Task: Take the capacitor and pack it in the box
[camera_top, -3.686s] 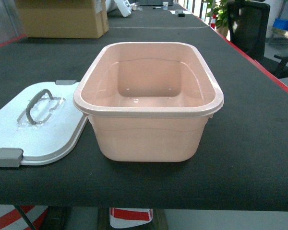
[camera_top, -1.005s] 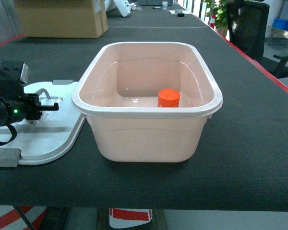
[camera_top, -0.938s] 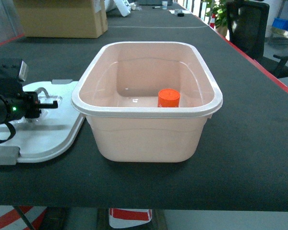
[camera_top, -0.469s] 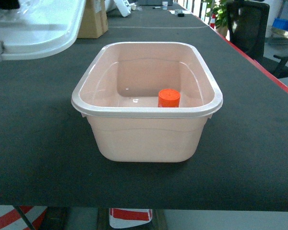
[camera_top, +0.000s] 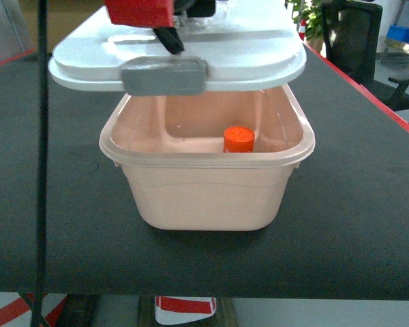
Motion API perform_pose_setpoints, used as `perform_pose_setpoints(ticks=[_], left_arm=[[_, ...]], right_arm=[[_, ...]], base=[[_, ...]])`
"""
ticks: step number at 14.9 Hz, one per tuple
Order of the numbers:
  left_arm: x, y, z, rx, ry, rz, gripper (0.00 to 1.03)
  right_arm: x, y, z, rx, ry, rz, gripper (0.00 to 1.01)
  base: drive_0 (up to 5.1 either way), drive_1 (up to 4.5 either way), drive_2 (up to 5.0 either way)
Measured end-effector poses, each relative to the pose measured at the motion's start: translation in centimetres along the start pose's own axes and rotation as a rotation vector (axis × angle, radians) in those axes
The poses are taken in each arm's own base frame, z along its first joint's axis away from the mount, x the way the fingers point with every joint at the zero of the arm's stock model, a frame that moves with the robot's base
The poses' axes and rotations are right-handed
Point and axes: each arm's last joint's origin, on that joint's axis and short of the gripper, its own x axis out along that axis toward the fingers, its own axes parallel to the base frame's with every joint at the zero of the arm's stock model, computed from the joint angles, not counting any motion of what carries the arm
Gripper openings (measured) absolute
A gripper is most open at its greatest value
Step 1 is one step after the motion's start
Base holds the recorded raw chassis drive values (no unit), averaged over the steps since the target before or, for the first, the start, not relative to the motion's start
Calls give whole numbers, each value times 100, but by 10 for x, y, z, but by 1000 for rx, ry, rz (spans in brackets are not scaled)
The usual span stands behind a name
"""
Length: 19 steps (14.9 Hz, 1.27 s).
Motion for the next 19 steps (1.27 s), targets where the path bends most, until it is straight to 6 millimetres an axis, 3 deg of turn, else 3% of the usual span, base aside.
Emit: perform_pose_setpoints(ticks=[3,5,10,19], left_arm=[[3,-34,-20,25,59,14,2],[4,-44,-31,43,78,44,2],[14,-46,-51,62,125,69,2],[22,-38,-60,71,165,53,2]], right_arm=[[0,0,0,0,0,0,98],[0,0,0,0,-1,0,98],[0,0,0,0,0,0,98],[0,0,0,0,0,0,98]], base=[[0,0,0],[0,0,0],[0,0,0],[0,0,0]])
